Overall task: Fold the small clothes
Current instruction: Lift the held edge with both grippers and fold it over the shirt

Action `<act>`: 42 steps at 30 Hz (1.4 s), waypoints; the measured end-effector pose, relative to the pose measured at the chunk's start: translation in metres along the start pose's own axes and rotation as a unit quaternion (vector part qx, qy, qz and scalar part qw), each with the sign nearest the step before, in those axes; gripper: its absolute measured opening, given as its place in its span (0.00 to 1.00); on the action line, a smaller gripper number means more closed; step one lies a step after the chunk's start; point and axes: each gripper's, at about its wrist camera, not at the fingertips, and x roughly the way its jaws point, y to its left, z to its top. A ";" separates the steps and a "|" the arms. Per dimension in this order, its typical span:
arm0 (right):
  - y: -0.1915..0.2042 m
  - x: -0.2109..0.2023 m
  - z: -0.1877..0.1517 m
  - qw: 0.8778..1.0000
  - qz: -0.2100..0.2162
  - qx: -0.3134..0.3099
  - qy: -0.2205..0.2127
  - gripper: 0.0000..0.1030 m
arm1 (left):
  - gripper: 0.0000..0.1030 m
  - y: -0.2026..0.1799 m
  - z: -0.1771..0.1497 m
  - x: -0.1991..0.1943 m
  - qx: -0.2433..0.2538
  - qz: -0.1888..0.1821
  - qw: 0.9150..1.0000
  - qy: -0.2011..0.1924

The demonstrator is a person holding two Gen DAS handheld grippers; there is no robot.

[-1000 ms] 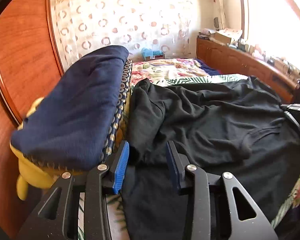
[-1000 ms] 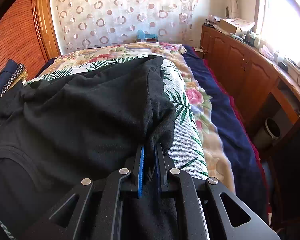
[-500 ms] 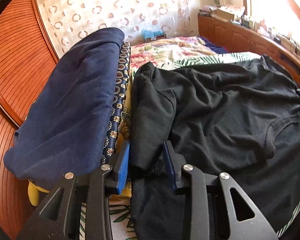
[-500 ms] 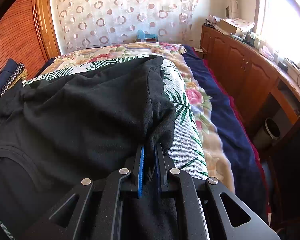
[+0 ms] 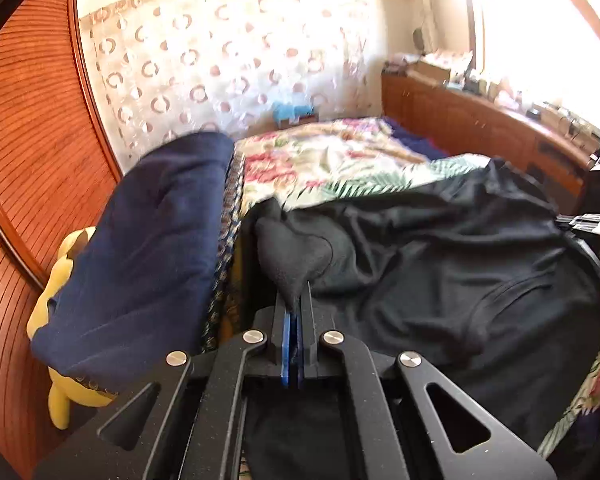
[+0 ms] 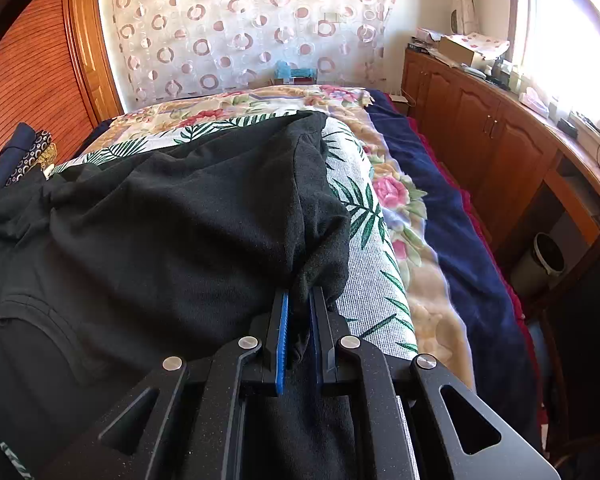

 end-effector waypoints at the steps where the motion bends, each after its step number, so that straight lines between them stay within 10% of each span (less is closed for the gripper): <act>1: 0.000 0.000 0.000 1.000 0.000 -0.001 0.000 0.09 | 0.03 -0.002 0.002 -0.004 -0.002 -0.008 1.000 -0.004; 24: -0.014 -0.126 0.011 0.991 0.040 -0.040 -0.122 0.06 | 0.03 0.022 -0.017 -0.093 -0.083 -0.064 0.989 -0.102; 42: -0.029 -0.152 -0.052 0.997 0.034 -0.031 -0.067 0.06 | 0.03 0.052 -0.111 -0.056 -0.151 -0.053 0.987 -0.009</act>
